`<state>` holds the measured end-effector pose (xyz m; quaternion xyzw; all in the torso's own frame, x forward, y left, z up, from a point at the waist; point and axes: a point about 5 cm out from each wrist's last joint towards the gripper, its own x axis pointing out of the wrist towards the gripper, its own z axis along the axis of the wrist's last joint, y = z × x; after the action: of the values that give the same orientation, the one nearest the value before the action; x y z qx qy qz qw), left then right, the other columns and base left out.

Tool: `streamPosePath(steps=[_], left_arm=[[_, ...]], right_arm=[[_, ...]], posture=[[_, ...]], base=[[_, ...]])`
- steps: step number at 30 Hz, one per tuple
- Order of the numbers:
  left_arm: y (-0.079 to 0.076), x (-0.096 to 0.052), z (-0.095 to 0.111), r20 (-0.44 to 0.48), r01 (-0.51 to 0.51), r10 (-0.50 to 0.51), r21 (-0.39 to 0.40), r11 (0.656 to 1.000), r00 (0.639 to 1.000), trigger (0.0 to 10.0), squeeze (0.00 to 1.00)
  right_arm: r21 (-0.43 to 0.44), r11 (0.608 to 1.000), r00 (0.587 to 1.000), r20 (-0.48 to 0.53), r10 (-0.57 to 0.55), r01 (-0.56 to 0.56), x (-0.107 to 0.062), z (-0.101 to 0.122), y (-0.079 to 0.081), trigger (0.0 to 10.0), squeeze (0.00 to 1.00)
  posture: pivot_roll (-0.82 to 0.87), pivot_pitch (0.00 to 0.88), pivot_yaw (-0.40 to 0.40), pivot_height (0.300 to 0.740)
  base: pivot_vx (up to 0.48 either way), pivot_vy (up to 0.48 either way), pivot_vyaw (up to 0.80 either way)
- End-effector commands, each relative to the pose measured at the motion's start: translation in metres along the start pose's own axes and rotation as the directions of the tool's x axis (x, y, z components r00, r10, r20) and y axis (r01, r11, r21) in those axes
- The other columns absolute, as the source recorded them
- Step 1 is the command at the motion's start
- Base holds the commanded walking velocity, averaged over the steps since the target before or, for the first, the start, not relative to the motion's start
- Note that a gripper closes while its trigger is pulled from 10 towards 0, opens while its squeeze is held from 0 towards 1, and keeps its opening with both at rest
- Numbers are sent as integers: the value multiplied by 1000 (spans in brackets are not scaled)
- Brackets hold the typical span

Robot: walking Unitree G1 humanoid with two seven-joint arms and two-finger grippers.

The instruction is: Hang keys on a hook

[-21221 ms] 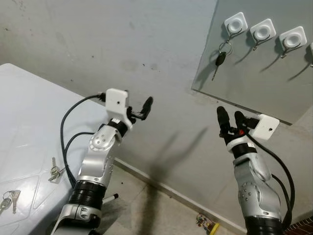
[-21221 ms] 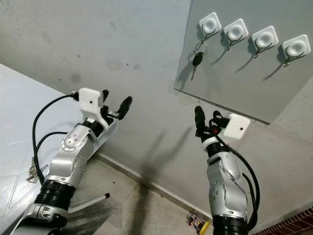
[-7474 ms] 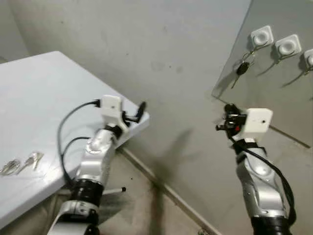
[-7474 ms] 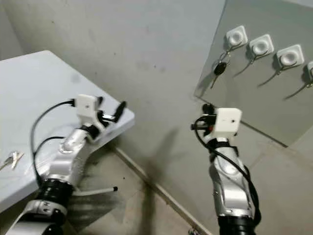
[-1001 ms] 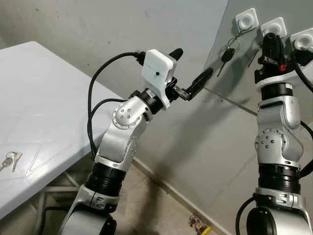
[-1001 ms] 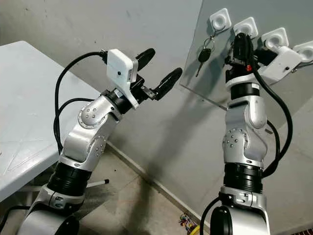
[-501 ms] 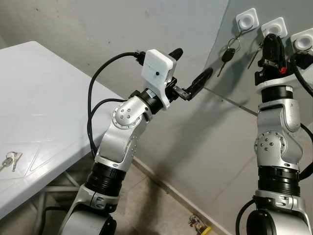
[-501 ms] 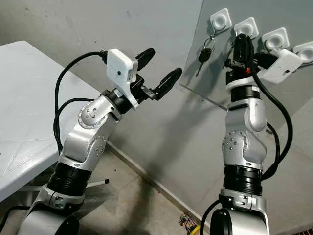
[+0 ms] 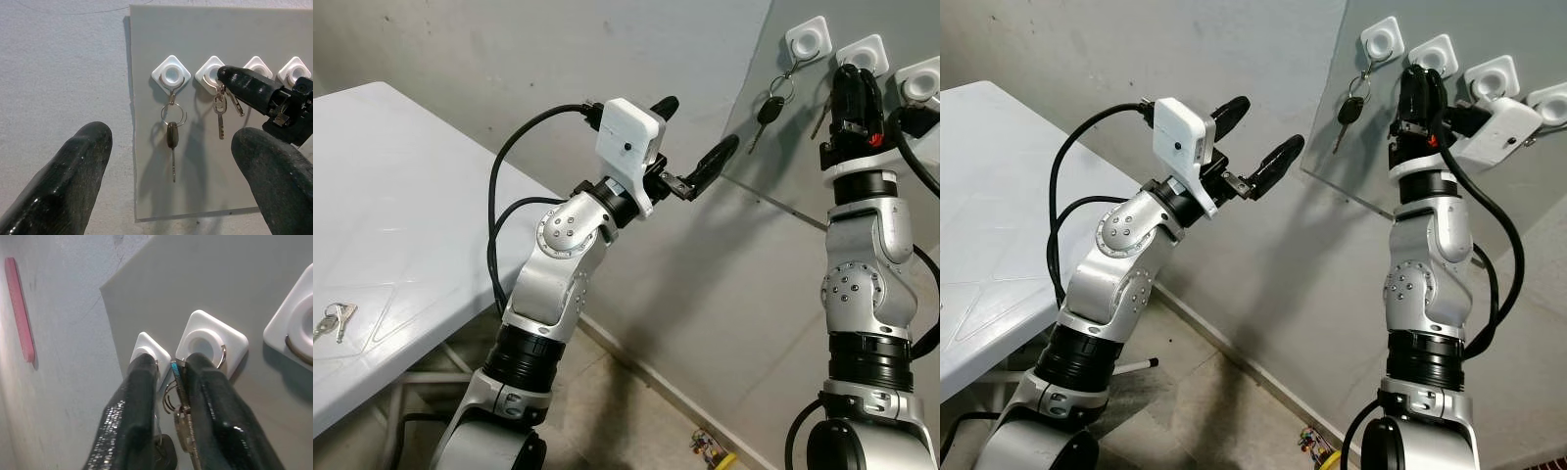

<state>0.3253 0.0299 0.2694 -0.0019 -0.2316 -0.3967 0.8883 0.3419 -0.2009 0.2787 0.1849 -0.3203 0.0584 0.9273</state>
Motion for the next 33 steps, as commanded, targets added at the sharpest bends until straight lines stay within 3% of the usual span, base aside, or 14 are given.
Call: streamPosePath(steps=[1,5,6,7,8,9,15,17,18,19,20,24,26,33], left_arm=[[-1,3,7,26,4,-4,4,1000,1000,10000,0],[-1,3,7,26,3,-3,4,1000,1000,10000,0],[-1,3,7,26,2,-3,4,1000,1000,10000,0],[-1,3,7,26,2,-3,4,1000,1000,10000,0],[-1,3,7,26,2,-2,2,1000,1000,10000,0],[-1,3,7,26,2,-2,2,1000,1000,10000,0],[-2,3,6,24,3,-4,1,1000,1000,10000,0],[-2,3,7,25,3,-3,0,1000,1000,10000,0],[-2,3,7,26,2,-2,0,1000,1000,10000,0],[-2,3,7,26,2,-2,1,1000,1000,10000,0],[-2,3,7,26,1,-1,1,1000,1000,10000,0],[0,1,5,22,-4,4,-3,1000,1000,10000,0],[0,-3,1,10,-15,15,-12,1000,1000,10000,0],[1,-15,-15,-28,-69,69,-1,998,997,10000,0]], right_arm=[[-12,1000,999,21,26,-26,3,5,4,10000,1000],[-30,999,1000,19,13,-13,3,5,3,10000,1000],[-28,999,1000,22,18,-17,3,5,3,10000,0],[-28,999,1000,22,18,-17,3,5,3,10000,0],[-17,999,999,27,27,-27,3,6,4,10000,302],[-5,999,999,30,33,-33,3,6,5,10000,1000],[-31,999,997,59,39,-37,5,10,7,10000,1000],[-29,999,997,59,40,-39,6,10,8,10000,957],[-28,999,997,59,41,-39,6,10,8,10000,173],[-27,999,997,60,41,-39,5,10,9,10000,173],[-28,999,997,62,42,-40,5,10,9,10000,0],[-40,997,997,41,68,-67,1,7,10,10000,0],[-107,984,990,-23,138,-139,-10,-3,12,10000,0],[-153,967,973,-134,185,-205,-37,-20,11,10000,0]], posture=[[-12,74,-101,711],[-12,74,-102,711],[-12,74,-102,711],[-12,74,-102,711],[-13,75,-102,711],[-13,75,-102,711],[-13,76,-101,711],[-11,78,-103,711],[-11,78,-103,711],[-9,78,-104,711],[-9,78,-104,711],[-9,77,-104,711],[-10,76,-104,711],[-12,69,-97,711]], base=[[0,0,0],[0,0,0],[0,0,0],[0,0,0],[0,0,0],[0,0,0],[0,0,0],[0,0,0],[0,0,0],[0,0,0],[0,0,0],[0,0,0],[0,0,0],[0,0,0]])
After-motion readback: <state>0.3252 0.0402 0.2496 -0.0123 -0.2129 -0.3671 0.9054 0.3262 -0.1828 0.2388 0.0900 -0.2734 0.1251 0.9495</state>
